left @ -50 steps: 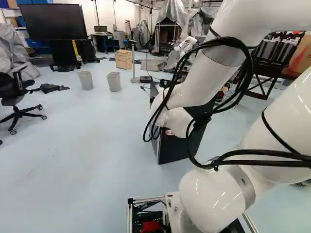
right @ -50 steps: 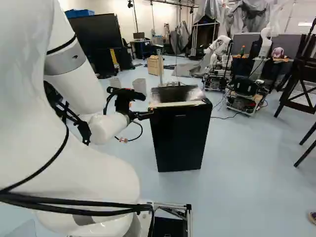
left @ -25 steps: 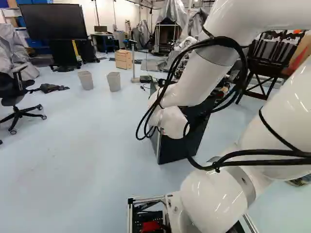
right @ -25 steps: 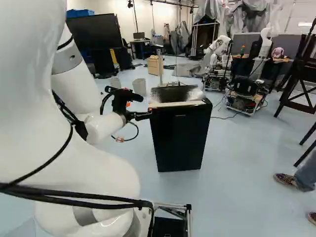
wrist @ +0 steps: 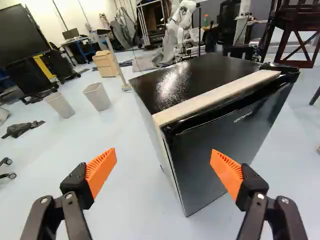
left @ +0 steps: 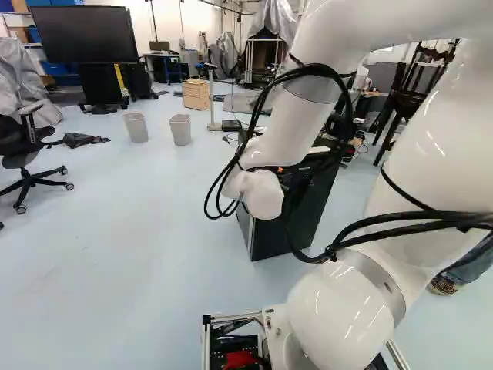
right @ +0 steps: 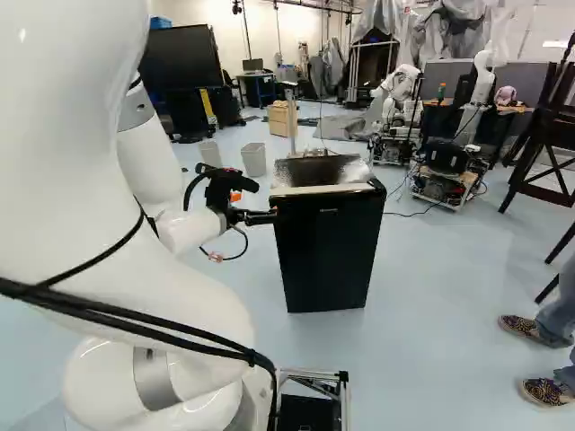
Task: Grab a drink from the fridge
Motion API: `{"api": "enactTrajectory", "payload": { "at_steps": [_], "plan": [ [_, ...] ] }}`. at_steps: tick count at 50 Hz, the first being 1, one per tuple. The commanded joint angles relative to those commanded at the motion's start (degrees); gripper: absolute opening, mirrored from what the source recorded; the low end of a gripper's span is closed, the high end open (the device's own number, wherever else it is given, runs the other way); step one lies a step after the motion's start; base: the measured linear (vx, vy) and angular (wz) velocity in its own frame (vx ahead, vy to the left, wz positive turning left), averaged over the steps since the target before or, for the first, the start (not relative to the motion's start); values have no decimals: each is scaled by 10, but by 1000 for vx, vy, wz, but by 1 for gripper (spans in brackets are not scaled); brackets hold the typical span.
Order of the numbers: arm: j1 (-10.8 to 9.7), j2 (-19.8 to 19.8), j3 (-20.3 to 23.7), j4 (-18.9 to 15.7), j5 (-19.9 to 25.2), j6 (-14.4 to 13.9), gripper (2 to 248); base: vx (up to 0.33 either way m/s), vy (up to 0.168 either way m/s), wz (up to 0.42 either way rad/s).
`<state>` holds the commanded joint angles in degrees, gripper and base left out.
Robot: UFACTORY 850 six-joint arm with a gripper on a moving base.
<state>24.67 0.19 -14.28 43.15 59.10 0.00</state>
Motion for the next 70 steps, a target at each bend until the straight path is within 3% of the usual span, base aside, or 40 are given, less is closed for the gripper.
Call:
{"api": "enactTrajectory", "payload": {
  "at_steps": [16, 48, 70],
  "plan": [
    [16, -48, -22, 47, 10, 0, 247, 0, 0, 0],
    [52, -87, -60, 123, 62, 0, 247, 0, 0, 0],
    [67, -159, -103, 175, 73, 0, 247, 0, 0, 0]
  ]
}}
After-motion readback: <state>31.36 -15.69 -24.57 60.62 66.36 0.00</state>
